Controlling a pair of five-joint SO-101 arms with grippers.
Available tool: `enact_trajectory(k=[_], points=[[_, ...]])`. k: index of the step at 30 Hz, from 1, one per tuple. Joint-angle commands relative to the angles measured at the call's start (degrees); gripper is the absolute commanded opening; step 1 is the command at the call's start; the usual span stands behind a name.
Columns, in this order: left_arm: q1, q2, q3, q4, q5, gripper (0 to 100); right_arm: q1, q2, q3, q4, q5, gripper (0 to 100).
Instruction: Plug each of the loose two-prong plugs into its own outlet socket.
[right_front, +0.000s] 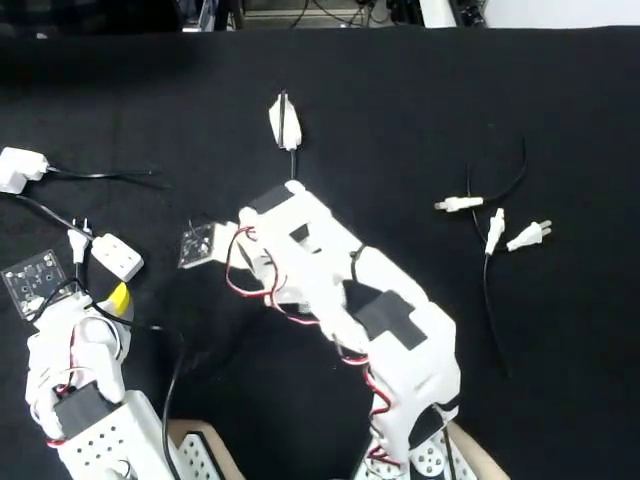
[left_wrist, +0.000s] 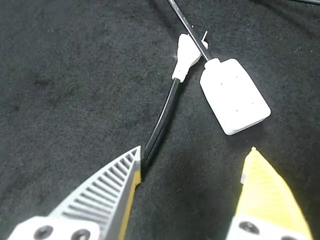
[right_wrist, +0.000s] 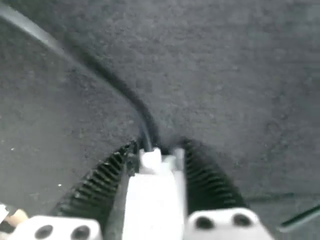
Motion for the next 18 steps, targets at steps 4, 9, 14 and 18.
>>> enact_trajectory(k=[4, 9, 14, 18], points=[[0.1, -0.1, -0.8, -1.4, -0.4, 32, 1.1, -0.7, 0.3, -1.4, 0.0, 1.1], [0.1, -0.1, -0.8, -1.4, -0.4, 32, 1.1, -0.7, -5.3, -1.1, -0.4, 1.1], [0.1, -0.1, -0.9, -1.4, -0.4, 32, 1.2, -0.7, -14.4, -1.0, -4.3, 1.1], [0.1, -0.1, -0.9, -1.5, -0.2, 32, 1.2, -0.7, -22.8, 2.1, -6.9, 1.1]])
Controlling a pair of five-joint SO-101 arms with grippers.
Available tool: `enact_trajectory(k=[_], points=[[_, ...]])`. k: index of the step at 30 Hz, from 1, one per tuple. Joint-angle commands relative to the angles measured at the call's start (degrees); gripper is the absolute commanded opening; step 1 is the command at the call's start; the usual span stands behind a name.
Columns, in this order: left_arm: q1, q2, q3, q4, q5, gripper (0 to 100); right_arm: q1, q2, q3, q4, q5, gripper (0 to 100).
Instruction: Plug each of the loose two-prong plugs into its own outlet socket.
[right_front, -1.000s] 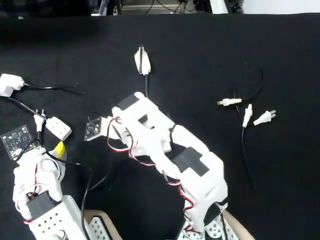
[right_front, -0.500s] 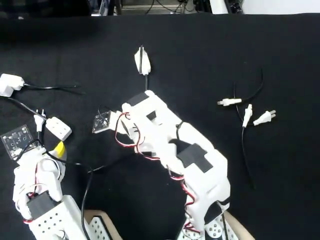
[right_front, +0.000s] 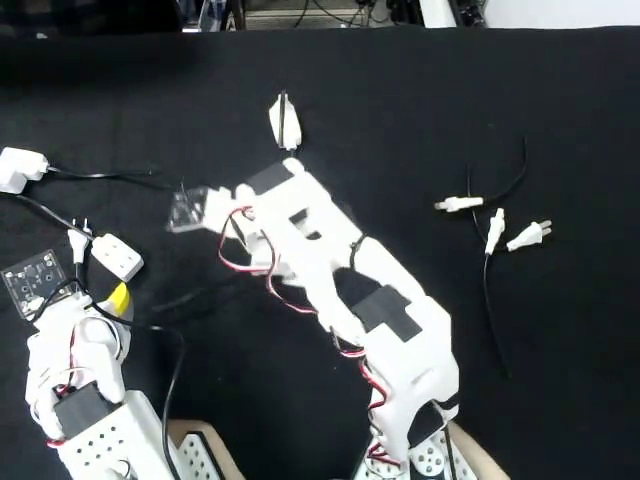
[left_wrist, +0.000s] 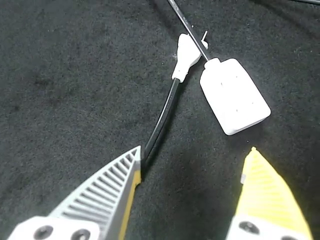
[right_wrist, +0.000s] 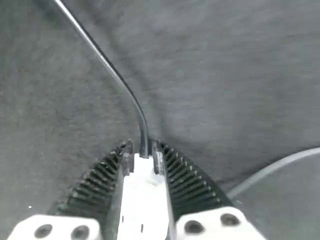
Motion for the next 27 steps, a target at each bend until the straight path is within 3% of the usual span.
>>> enact_trajectory(k=[1, 5, 10, 16, 21, 27], points=[[0.1, -0.1, -0.9, -1.6, -0.1, 32, 1.0, -0.9, -10.0, 2.5, -3.3, 1.1], [0.9, -0.1, -0.4, -4.2, 1.1, 32, 1.0, -0.9, -19.7, 6.2, -6.0, 1.1], [4.4, -0.1, -0.7, -4.7, 10.7, 32, 1.0, -0.9, -31.4, 11.5, -7.6, 1.1], [25.3, -0.1, -1.1, -5.1, 12.0, 32, 1.0, -0.9, -40.7, 17.9, -9.8, 1.1], [42.5, -0.1, -2.8, -12.5, 12.0, 32, 3.4, -0.9, -47.7, 22.9, -9.8, 1.1], [55.8, -0.1, -2.9, -21.4, 12.0, 32, 10.4, -0.9, -53.1, 23.4, -9.8, 1.1]])
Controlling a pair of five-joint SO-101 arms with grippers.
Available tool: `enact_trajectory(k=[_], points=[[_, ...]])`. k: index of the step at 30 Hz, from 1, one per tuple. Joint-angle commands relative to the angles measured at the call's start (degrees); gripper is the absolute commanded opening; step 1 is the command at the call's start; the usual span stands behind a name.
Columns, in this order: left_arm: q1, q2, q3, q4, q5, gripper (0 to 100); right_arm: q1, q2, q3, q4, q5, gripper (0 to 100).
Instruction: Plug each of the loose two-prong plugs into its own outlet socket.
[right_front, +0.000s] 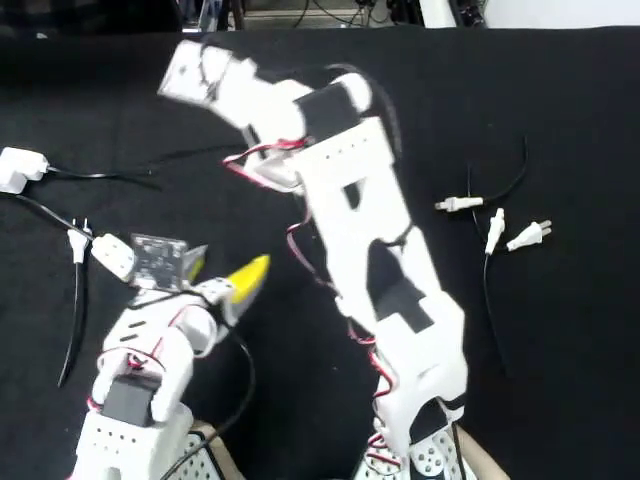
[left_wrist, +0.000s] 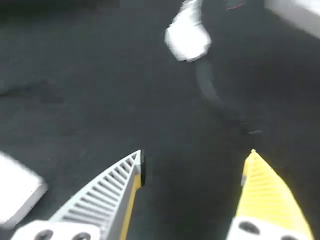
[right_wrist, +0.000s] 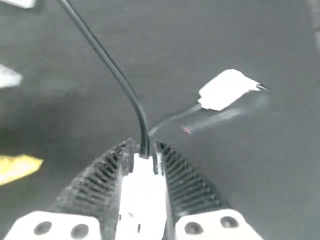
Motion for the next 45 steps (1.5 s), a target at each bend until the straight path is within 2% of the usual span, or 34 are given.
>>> enact_trajectory(k=[1, 4, 8, 13, 17, 22, 30, 34, 37, 45], points=[[10.1, -0.1, -2.4, -7.3, 0.4, 32, 3.9, -0.9, -3.8, 1.1, -0.4, 1.1], [14.9, -0.1, -2.8, -11.3, 0.4, 31, 4.6, -0.7, -3.8, 0.8, -1.7, 1.1], [20.6, -0.1, -2.4, -18.2, 0.1, 20, 3.7, -0.9, -4.3, -0.9, -5.5, 1.1], [22.7, -0.1, -1.5, -22.9, -9.2, 9, 0.8, -0.8, -4.2, -1.3, -11.1, 1.1], [22.6, -0.1, 1.5, -25.8, -14.5, 5, -1.6, -1.4, -5.3, -1.2, -15.8, 1.1], [22.2, -0.1, 2.6, -26.8, -15.0, 5, -5.1, -2.9, -6.0, -1.2, -22.4, 1.1], [22.2, -0.1, 2.3, -26.5, -15.0, 4, -8.1, -4.4, -5.7, -0.4, -24.0, 1.1], [22.1, -0.1, 2.6, -26.6, -15.0, 4, -9.4, -5.0, -5.3, 1.7, -28.5, 1.1], [22.0, -0.1, 2.8, -26.5, -15.0, 4, -9.1, -8.7, 0.0, 1.6, -29.7, 1.1], [16.4, -0.1, 2.3, -26.8, -14.8, 4, -9.3, -23.9, 21.1, -1.2, -29.3, 1.1]])
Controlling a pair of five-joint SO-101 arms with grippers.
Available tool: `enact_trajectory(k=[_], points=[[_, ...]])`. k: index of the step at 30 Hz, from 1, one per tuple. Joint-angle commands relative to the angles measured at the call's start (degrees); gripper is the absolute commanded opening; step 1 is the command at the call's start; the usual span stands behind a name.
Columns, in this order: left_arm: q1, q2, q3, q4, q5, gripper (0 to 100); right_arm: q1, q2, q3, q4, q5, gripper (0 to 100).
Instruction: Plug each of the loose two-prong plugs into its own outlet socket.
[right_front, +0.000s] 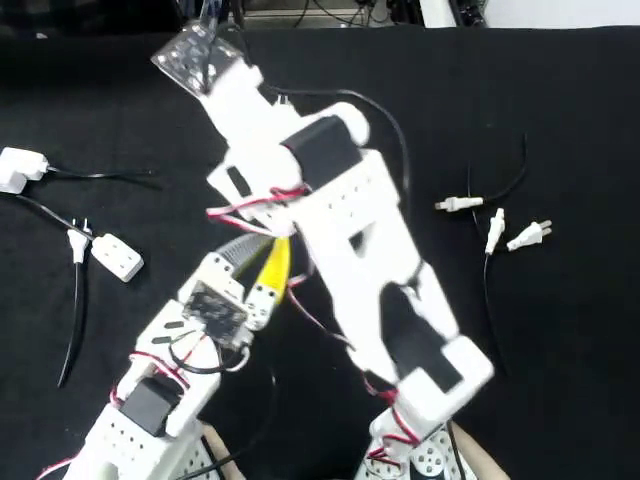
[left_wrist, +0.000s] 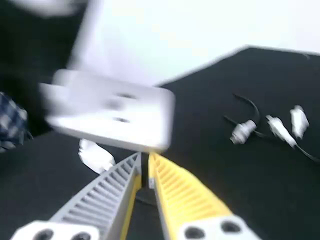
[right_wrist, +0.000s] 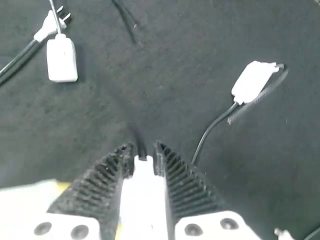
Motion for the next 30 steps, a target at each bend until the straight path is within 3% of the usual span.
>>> enact_trajectory(k=[1, 8, 15, 24, 30], points=[[-2.7, -0.3, -0.5, -1.5, -0.1, 4, -0.2, -8.6, 8.7, -2.3, -0.4, 1.1], [2.8, -0.3, 0.2, -1.0, -0.2, 4, 0.3, -19.0, 26.4, -18.7, 5.5, 1.1], [11.9, -0.3, 0.7, 9.1, -0.3, 4, 0.0, -22.5, 32.8, -29.2, 9.4, 1.1], [11.8, -0.3, 0.1, 9.1, -0.4, 4, -1.8, -22.9, 46.5, -35.6, 8.7, 1.1], [9.3, -0.3, 0.1, 9.0, -0.4, 4, -2.5, -24.8, 49.4, -35.8, 3.3, 1.1]])
